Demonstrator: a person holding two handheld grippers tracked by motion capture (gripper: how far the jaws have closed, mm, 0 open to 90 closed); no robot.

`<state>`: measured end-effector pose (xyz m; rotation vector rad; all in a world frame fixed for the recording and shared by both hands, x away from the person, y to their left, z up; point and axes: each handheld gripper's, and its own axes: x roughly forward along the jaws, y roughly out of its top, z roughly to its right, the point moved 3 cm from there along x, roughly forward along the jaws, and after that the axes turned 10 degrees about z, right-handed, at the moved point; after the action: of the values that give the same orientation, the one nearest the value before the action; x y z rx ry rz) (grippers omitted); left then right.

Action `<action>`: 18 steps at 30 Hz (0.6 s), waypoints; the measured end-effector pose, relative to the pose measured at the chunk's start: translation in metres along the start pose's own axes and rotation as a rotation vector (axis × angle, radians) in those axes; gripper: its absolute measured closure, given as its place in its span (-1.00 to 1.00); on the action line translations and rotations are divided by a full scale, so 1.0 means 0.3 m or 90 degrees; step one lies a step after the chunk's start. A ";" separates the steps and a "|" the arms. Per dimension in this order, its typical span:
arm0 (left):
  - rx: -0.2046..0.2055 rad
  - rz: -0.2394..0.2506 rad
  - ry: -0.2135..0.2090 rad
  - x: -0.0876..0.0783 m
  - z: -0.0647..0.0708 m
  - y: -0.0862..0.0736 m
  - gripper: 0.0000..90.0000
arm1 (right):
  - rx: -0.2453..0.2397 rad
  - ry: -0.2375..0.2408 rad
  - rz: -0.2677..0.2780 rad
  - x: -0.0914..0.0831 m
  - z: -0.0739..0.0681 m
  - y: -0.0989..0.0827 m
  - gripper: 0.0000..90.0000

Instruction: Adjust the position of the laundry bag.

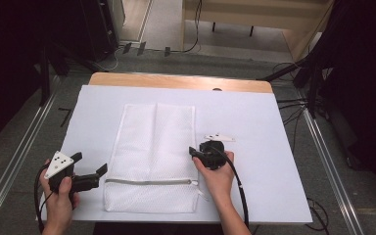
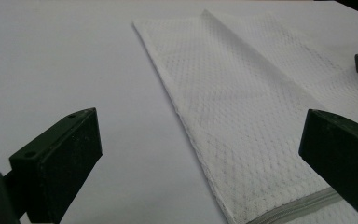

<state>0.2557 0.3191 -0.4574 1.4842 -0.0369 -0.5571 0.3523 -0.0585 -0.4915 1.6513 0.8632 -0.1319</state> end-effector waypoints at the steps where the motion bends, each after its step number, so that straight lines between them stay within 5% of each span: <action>1: -0.002 0.002 0.000 0.000 -0.002 0.000 -1.00 | -0.007 -0.015 -0.011 0.009 -0.003 -0.013 0.27; 4: -0.007 0.002 -0.003 0.001 -0.004 0.001 -1.00 | -0.019 -0.020 -0.006 0.010 -0.017 -0.018 0.35; 5: -0.011 0.001 -0.007 0.002 -0.003 0.000 -1.00 | -0.052 -0.027 -0.008 0.012 -0.034 -0.023 0.59; 9: -0.007 -0.002 -0.014 0.003 0.007 -0.001 -1.00 | -0.071 -0.021 -0.012 0.008 -0.033 -0.027 0.98; 18: -0.005 -0.004 -0.020 0.002 0.017 -0.003 -1.00 | -0.081 -0.020 -0.008 -0.038 0.033 -0.014 1.00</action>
<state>0.2542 0.3140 -0.4578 1.4679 -0.0553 -0.5853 0.3451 -0.0724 -0.4917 1.5219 0.8411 -0.1102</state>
